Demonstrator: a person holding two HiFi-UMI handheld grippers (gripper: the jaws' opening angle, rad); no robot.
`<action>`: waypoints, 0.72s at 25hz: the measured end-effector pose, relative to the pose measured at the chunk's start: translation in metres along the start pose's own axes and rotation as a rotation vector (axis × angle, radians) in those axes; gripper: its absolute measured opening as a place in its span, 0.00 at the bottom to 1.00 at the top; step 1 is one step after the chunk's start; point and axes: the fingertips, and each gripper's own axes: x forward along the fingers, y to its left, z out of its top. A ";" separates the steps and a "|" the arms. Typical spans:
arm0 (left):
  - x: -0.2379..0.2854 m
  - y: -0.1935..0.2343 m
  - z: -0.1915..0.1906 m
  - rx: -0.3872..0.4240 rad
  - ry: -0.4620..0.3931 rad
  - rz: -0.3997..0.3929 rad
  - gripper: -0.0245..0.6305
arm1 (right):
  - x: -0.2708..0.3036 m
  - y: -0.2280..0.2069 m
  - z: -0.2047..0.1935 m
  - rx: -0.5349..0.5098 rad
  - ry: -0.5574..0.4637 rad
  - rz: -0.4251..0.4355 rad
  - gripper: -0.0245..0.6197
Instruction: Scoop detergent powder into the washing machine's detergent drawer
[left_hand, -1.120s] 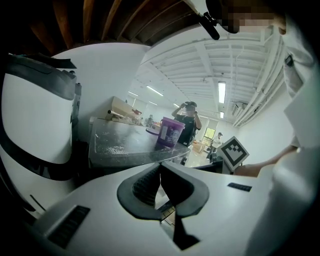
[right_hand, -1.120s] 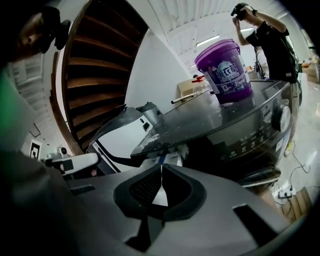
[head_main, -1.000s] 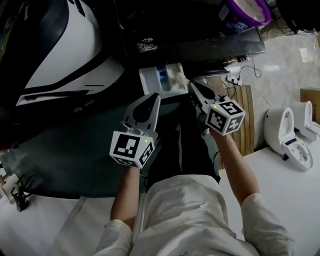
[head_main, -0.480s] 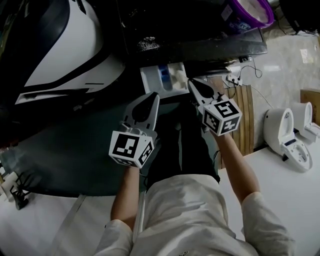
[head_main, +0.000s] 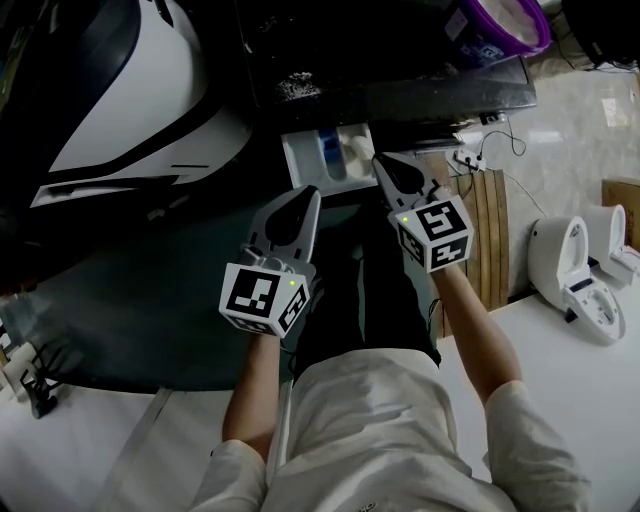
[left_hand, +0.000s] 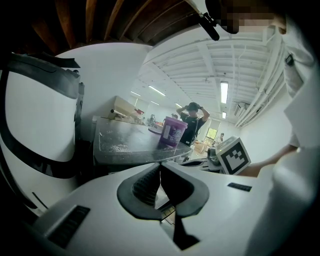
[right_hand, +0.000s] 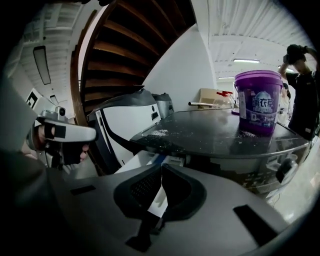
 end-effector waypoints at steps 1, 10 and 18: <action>0.000 0.000 0.000 0.000 0.000 0.000 0.07 | 0.001 0.001 0.000 -0.012 0.000 0.001 0.06; -0.001 -0.001 -0.001 0.001 0.005 0.000 0.07 | 0.008 0.002 0.008 -0.090 -0.005 -0.005 0.06; -0.001 -0.001 -0.001 -0.001 0.004 0.003 0.07 | 0.013 0.011 0.011 -0.327 0.004 -0.043 0.06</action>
